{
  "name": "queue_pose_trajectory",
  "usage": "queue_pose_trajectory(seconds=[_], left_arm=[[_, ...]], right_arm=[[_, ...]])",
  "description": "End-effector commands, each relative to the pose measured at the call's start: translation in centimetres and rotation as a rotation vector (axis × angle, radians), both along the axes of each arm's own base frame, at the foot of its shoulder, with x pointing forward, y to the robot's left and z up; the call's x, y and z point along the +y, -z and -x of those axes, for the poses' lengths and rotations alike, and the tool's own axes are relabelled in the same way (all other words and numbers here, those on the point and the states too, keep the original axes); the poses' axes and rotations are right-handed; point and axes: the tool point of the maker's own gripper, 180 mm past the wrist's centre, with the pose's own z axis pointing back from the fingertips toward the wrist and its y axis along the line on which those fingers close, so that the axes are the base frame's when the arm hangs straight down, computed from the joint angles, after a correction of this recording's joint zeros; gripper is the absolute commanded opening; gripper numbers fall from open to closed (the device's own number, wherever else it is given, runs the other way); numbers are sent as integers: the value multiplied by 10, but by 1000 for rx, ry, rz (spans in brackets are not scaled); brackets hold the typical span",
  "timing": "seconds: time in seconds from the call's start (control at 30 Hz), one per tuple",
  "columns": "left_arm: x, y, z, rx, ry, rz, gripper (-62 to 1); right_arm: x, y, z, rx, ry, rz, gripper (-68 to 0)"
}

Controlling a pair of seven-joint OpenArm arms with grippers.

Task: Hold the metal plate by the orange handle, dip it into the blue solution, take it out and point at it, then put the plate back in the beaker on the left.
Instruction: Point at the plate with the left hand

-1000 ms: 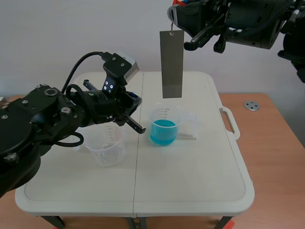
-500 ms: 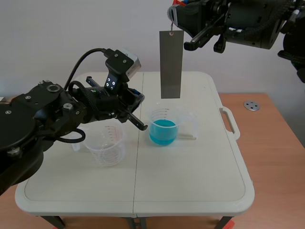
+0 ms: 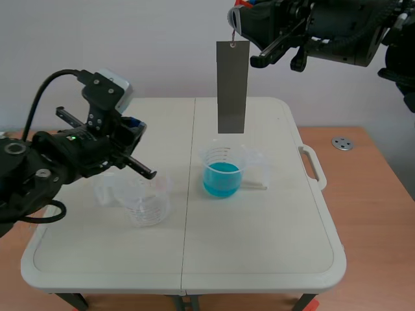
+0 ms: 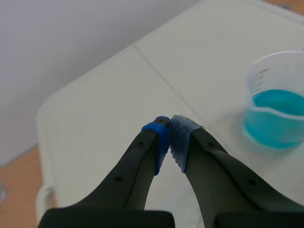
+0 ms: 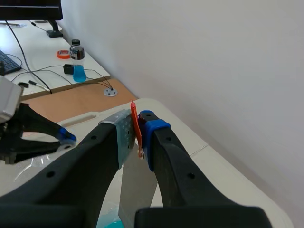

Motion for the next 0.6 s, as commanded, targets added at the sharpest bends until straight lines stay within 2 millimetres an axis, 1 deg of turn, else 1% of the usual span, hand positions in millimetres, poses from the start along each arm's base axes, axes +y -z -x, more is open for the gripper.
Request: queue_pose_trajectory(seconds=[0.0, 0.13, 0.23, 0.33, 0.47, 0.57], left_arm=[[14, -12, 4, -44, -23, -5, -582], [54, -7, 25, -43, -93, -62, -582], [77, 3, 47, -14, -125, -102, -582], [93, 18, 72, 32, -136, -145, -582], [110, 44, 111, 139, -122, -209, -582], [124, 59, 138, 206, -130, -239, -582]], right_arm=[[0, -19, 1, -46, -7, -34, -662], [0, -18, 1, -43, -5, -29, -662], [0, -17, 1, -39, -4, -27, -662], [0, -17, 1, -39, -5, -27, -662], [0, -17, 1, -39, -5, -28, -662], [0, -14, 2, -35, -18, -30, -662]])
